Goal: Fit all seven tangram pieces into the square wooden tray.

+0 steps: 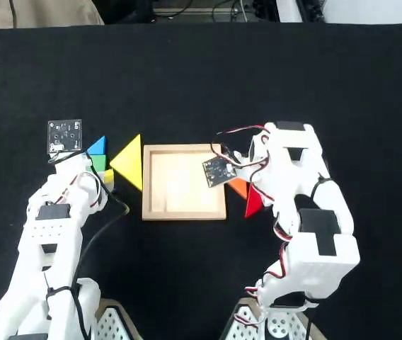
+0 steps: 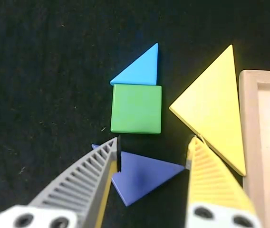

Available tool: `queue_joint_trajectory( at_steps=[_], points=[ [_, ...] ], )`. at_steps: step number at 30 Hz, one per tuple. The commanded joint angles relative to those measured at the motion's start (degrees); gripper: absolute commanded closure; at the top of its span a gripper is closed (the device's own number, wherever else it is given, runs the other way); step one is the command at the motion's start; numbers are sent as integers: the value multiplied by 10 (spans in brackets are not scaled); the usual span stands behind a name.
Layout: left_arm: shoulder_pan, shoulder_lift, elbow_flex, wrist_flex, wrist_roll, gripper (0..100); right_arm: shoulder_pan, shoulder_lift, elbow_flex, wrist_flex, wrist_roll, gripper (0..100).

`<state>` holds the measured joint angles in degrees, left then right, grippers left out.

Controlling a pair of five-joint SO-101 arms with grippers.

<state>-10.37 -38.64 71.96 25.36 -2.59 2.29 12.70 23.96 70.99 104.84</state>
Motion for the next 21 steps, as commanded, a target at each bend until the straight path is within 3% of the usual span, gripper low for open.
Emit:
queue_joint_trajectory(
  at_steps=[1, 12, 17, 21],
  points=[
    [1, -7, -2, -11, 3, 762, 11, -7, -5, -16, -8, 698],
    [13, -7, -2, -11, 2, 762, 40, -7, -1, -94, -257, 698],
    [13, -7, -2, -11, 2, 762, 39, -7, -2, -92, -255, 694],
    [13, -9, 3, -12, 1, 762, 38, -8, -4, -85, -187, 694]
  ],
)
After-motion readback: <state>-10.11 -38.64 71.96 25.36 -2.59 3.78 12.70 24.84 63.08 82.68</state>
